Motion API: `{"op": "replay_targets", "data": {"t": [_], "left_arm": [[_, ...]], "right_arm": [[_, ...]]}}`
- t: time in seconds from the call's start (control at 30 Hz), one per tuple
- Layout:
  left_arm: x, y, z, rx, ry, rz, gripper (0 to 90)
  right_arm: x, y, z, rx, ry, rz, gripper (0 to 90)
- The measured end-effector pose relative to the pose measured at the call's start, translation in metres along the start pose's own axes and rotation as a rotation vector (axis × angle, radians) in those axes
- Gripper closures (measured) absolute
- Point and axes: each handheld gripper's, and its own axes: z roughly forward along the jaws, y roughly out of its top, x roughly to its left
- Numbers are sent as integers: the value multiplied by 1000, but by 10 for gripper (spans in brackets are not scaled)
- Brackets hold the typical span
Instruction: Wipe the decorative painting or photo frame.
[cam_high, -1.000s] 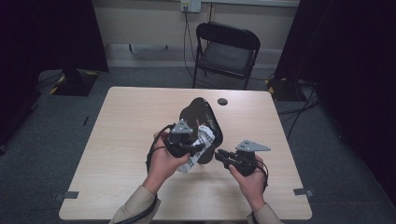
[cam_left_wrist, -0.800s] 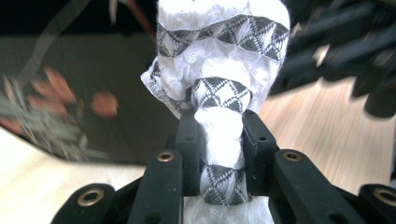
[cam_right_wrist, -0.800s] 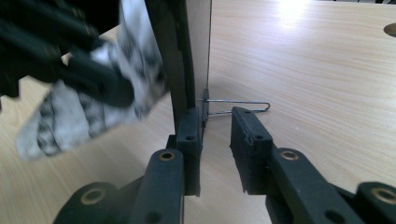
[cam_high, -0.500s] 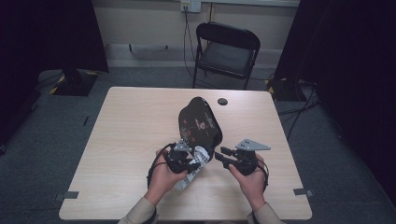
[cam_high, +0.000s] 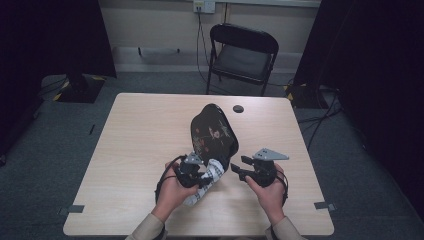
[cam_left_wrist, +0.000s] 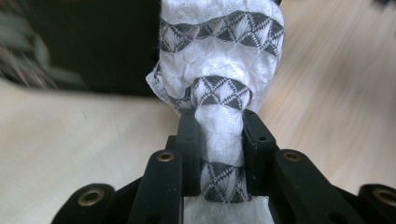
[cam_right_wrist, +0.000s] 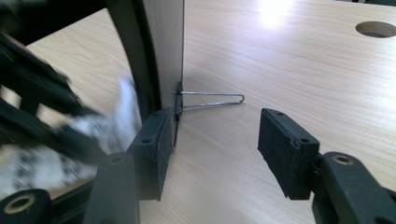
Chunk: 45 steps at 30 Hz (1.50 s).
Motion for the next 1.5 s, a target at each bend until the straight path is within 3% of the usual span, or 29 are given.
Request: {"op": "replay_targets", "data": {"t": [0.27,0.37,0.47,0.6,1.2,1.5], "left_arm": [[-9,78,-60,-160,38,80,718],[-15,98,-67,-194,27,89,716],[-17,104,-62,-169,27,101,715],[-18,94,-52,-172,1,94,714],[-7,19,0,-36,-22,11,716],[-3,-10,22,37,-19,-16,717]], "right_arm": [[1,-2,7,29,-19,-2,408],[1,-1,8,30,-20,1,402],[1,-2,8,27,-22,-2,400],[0,-2,7,29,-28,-10,396],[0,-1,8,25,-28,-11,389],[-1,-1,8,26,-28,-8,387]]}}
